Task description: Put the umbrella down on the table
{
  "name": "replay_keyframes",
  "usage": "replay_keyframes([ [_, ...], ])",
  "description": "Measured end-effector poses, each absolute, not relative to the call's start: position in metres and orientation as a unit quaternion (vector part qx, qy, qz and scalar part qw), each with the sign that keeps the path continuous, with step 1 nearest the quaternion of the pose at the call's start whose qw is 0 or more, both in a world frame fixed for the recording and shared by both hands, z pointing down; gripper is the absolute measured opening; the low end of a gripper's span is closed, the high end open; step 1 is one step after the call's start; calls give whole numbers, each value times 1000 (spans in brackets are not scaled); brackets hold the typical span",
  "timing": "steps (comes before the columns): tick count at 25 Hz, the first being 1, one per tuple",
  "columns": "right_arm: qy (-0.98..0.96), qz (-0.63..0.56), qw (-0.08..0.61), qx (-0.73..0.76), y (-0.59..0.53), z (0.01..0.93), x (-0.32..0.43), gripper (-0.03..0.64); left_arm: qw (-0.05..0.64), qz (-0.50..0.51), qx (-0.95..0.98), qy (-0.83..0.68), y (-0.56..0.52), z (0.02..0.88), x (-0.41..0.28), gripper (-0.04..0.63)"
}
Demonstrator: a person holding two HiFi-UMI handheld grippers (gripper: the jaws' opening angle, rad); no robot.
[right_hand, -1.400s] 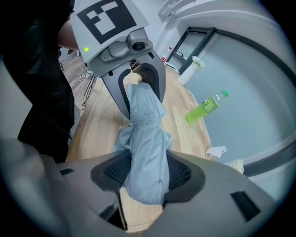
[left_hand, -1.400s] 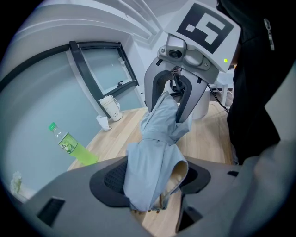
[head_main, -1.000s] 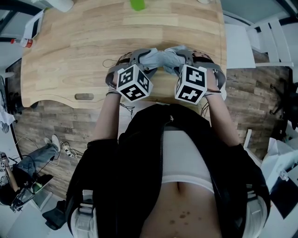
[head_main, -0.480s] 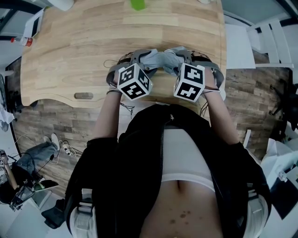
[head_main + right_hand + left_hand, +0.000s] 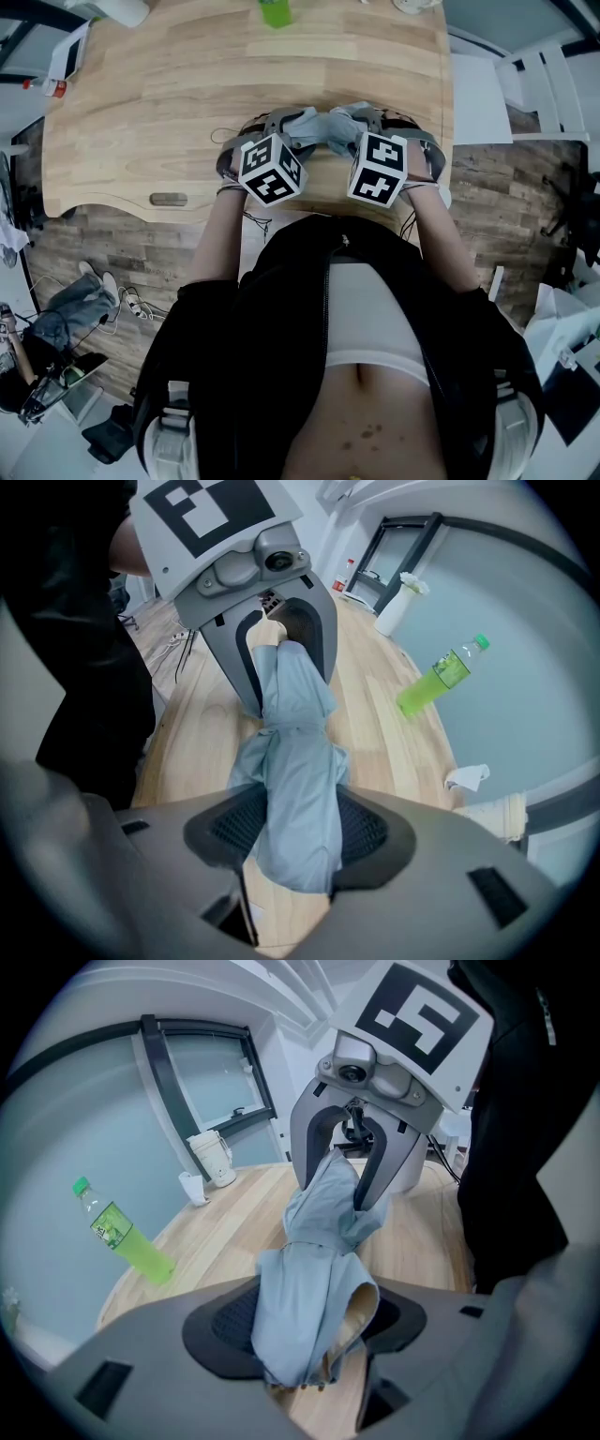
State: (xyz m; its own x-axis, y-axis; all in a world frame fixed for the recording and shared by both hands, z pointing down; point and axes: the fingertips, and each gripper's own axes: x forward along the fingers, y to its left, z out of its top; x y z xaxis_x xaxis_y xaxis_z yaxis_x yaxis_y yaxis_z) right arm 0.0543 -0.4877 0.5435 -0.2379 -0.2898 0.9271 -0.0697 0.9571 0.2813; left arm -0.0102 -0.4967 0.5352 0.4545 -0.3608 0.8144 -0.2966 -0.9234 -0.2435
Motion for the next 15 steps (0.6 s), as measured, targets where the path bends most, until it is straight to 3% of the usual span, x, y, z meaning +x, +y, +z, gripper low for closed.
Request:
replay_keyframes([
  [15,-776,-95,614,107,-487,550,51,238,17,-487,-852,192,-495,544,-13,270],
])
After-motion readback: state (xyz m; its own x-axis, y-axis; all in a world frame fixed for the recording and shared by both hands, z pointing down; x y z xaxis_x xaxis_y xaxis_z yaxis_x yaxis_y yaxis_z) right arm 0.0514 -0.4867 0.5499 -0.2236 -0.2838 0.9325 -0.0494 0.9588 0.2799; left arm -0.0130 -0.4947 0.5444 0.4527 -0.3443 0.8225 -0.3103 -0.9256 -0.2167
